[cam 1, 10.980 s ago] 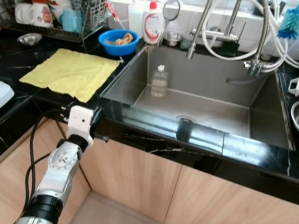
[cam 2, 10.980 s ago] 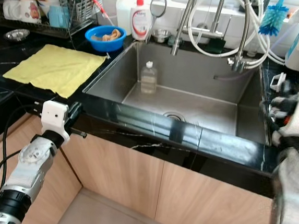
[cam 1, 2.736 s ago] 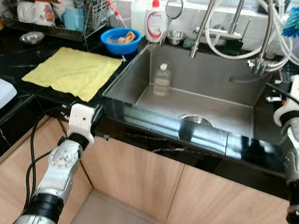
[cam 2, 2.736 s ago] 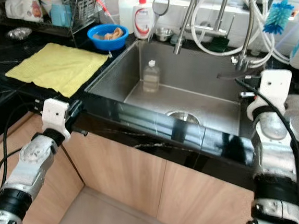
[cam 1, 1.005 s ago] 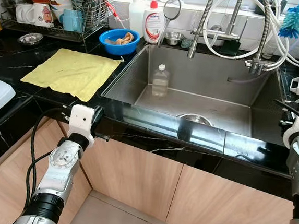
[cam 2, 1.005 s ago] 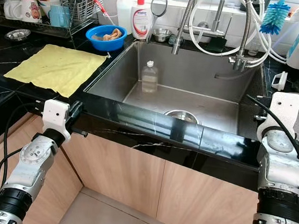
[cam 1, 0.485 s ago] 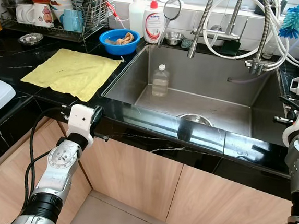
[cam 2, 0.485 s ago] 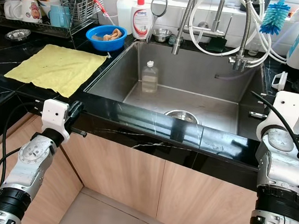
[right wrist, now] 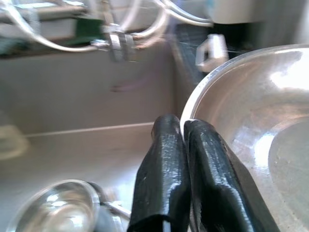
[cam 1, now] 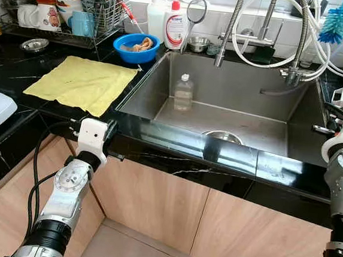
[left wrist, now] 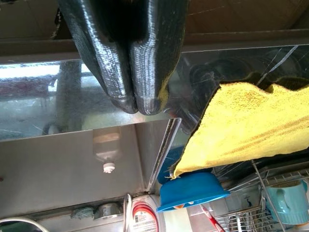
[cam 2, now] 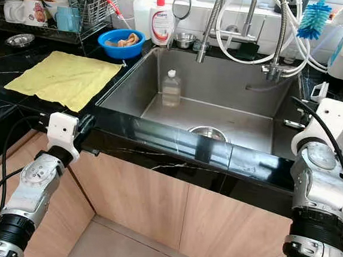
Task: Kitchen organization
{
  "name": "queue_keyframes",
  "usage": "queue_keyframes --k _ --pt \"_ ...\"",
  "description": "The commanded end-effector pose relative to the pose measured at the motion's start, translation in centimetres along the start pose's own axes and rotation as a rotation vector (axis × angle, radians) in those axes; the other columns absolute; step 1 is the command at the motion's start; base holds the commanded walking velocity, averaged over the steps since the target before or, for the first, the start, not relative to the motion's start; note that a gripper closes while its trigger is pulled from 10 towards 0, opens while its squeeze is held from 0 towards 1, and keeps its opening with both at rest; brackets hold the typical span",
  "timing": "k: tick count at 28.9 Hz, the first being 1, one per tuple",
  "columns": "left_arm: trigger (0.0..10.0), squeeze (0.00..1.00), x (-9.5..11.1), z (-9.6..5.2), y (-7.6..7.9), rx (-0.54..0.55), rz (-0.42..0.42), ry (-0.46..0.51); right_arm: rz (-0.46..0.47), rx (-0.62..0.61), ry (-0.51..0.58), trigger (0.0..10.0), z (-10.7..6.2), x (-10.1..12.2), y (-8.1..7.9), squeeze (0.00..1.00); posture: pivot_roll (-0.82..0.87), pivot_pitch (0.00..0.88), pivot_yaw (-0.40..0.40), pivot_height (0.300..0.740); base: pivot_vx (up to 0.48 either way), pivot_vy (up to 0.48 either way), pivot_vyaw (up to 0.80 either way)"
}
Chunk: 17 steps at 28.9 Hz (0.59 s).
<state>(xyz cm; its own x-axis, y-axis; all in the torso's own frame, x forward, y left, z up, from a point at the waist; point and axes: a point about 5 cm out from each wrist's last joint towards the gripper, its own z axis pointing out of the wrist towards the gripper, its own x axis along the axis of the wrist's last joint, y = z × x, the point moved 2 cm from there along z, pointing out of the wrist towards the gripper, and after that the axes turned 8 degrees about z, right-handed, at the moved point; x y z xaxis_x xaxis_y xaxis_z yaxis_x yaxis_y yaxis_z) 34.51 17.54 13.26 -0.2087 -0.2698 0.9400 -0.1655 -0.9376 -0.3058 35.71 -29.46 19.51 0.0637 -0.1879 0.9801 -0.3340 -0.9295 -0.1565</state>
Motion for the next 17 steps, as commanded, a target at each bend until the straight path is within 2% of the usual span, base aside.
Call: queue_keyframes --k 1,2,5,6,7,8,10,17 --pt "10.0 0.0 0.0 0.2 -0.4 0.01 0.01 -0.01 0.009 0.107 0.068 3.8 -0.2 1.9 -2.2 0.0 -0.01 0.0 0.061 0.74 0.0 0.0 0.0" --pt "10.0 0.0 -0.1 0.1 -0.4 0.011 0.009 -0.011 0.003 0.142 0.074 10.0 -0.3 2.0 -2.8 0.0 -0.01 0.0 0.061 0.74 0.0 0.0 0.0" --pt "10.0 0.0 -0.1 0.1 -0.4 0.012 0.008 -0.012 -0.003 0.178 0.081 10.0 -0.5 2.2 -3.4 0.0 -0.01 0.0 0.057 0.74 0.0 0.0 0.0" --pt "10.0 0.0 -0.2 0.1 -0.4 0.015 0.006 -0.013 -0.029 0.249 0.108 10.0 -0.8 2.6 -4.5 0.0 -0.01 0.0 0.055 0.74 0.0 0.0 0.0" --pt "10.0 0.0 -0.2 0.1 -0.4 0.015 0.006 -0.013 -0.029 0.249 0.108 10.0 -0.8 2.6 -4.5 0.0 -0.01 0.0 0.055 0.74 0.0 0.0 0.0" --pt "10.0 0.0 -0.2 0.0 -0.3 0.019 0.004 -0.015 -0.054 0.345 0.136 10.0 -1.3 3.0 -5.9 0.0 -0.01 0.0 0.052 0.74 0.0 0.0 0.0" --pt "10.0 0.0 -0.3 0.0 -0.4 0.022 0.001 -0.016 -0.073 0.416 0.157 10.0 -1.8 3.2 -7.0 0.0 -0.01 0.0 0.052 0.74 0.0 0.0 0.0" --pt "10.0 0.0 -0.3 -0.1 -0.3 0.032 -0.006 -0.019 -0.115 0.497 0.143 10.0 -2.2 2.8 -8.0 0.0 -0.01 0.0 0.044 0.74 0.0 0.0 0.0"
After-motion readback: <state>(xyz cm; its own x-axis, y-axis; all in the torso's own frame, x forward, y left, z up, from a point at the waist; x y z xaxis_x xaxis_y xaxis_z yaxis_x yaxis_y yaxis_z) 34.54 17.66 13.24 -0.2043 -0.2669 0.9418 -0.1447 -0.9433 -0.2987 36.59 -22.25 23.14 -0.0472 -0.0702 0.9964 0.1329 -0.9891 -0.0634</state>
